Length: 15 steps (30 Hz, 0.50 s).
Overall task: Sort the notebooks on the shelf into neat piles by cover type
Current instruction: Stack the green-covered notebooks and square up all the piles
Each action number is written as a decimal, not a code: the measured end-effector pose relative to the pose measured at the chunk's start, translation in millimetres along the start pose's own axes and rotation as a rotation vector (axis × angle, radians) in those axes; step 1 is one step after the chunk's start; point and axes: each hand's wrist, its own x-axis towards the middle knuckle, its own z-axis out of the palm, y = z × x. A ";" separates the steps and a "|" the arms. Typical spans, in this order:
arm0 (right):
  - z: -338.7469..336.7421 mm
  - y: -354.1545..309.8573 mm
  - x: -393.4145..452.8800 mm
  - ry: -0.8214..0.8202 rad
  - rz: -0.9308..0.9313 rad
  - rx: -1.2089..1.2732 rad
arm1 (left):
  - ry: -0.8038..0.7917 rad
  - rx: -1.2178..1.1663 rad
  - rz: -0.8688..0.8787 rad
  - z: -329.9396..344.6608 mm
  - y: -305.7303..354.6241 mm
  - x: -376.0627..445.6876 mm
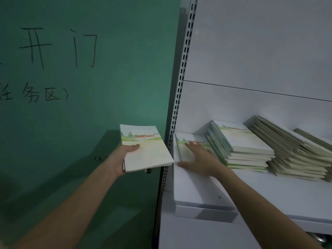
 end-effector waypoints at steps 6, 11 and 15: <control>16.9 8.2 2.7 0.070 0.007 -0.069 | 0.010 -0.042 -0.037 -13.5 -20.6 -6.2; -5.8 -12.5 7.2 0.167 0.243 0.537 | -0.024 -0.046 -0.056 -13.6 -26.0 -12.8; -7.8 -64.3 -12.3 0.104 0.157 0.551 | -0.033 -0.023 -0.074 -10.7 -28.3 -12.8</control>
